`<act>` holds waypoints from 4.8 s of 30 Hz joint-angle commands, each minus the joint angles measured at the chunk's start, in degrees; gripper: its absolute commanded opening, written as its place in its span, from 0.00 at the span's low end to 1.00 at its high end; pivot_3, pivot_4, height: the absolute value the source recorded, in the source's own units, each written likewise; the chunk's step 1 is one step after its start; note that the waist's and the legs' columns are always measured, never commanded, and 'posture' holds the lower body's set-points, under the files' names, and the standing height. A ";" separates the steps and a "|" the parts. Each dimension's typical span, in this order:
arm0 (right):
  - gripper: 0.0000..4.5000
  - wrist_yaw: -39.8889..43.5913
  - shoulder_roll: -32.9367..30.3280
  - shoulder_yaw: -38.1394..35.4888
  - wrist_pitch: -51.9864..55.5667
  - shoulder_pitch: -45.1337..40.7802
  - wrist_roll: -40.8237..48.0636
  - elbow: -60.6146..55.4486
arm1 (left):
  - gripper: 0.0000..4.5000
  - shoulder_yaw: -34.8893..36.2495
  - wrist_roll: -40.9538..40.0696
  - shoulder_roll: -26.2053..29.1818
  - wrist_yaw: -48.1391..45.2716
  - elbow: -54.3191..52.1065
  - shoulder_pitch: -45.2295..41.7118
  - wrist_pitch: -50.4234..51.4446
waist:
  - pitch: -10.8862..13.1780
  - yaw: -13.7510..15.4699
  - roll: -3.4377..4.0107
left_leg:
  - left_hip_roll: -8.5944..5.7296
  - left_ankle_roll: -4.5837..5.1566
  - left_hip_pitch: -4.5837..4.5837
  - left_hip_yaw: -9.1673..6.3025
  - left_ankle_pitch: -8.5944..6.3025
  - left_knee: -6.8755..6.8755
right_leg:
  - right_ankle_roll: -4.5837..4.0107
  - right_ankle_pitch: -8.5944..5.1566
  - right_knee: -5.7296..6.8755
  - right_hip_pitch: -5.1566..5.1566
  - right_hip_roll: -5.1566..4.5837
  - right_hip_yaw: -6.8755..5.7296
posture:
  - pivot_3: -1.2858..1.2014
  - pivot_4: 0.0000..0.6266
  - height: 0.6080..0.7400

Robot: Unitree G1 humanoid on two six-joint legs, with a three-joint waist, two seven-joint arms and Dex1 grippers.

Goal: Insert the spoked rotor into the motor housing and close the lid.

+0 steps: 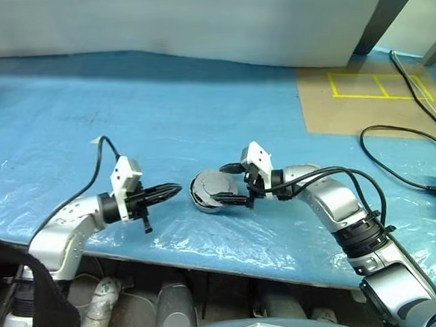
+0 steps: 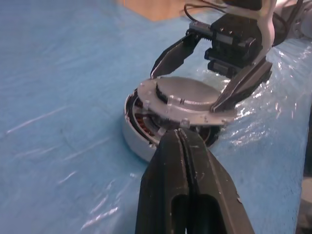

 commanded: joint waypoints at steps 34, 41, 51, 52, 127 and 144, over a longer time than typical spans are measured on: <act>0.66 -8.59 8.42 1.57 -1.94 -4.29 -8.45 9.01 | 0.00 1.38 1.92 0.76 -0.36 6.30 -4.46 -5.40 | -0.01 -1.19 -0.01 | -0.02 0.01 0.24 0.00 0.01 -0.04 | 0.00 0.00 0.04 0.16 0.02 0.06 | 0.52 0.24 1.00; 0.66 -8.05 9.83 -1.97 2.79 -6.58 -3.77 4.87 | 0.00 1.44 1.90 0.73 -0.70 7.13 -5.04 -5.42 | 0.00 -1.06 0.00 | -0.03 0.02 0.64 0.03 0.00 -0.07 | 0.00 0.00 0.01 0.50 0.01 0.12 | 0.52 0.24 1.00; 0.66 -13.06 11.78 6.08 0.36 -6.86 -14.09 11.02 | 0.00 0.70 2.63 -0.56 -0.28 7.70 -5.43 -5.87 | -0.01 -1.23 -0.01 | -0.05 0.00 0.65 0.09 0.00 -0.30 | -0.01 -0.01 -0.11 0.43 0.03 0.15 | 0.52 0.24 1.00; 0.66 -12.99 11.45 6.16 0.03 -6.52 -14.45 11.43 | 0.00 0.73 2.65 -0.61 -0.23 7.62 -5.37 -5.84 | 0.00 -1.24 -0.01 | -0.05 0.00 0.68 0.09 0.00 -0.31 | -0.01 -0.01 -0.10 0.44 0.03 0.17 | 0.52 0.24 1.00; 0.66 -8.40 7.48 5.66 -4.17 -0.39 -14.13 14.55 | 0.00 -3.04 4.81 -4.36 0.84 8.95 -8.40 -5.58 | -0.42 -1.19 -0.02 | -0.09 0.04 1.26 0.52 -0.04 -0.84 | 0.03 -0.04 -0.46 0.67 0.01 0.56 | 0.52 0.24 1.00; 0.66 -11.93 9.49 6.12 -4.87 1.19 -16.71 20.78 | 0.00 -2.95 4.87 -4.26 0.98 8.82 -8.14 -5.39 | -0.82 -1.69 -0.37 | -0.09 0.20 2.18 1.18 -0.15 -1.74 | 0.48 -0.30 -0.51 0.69 0.03 1.25 | 0.52 0.24 1.00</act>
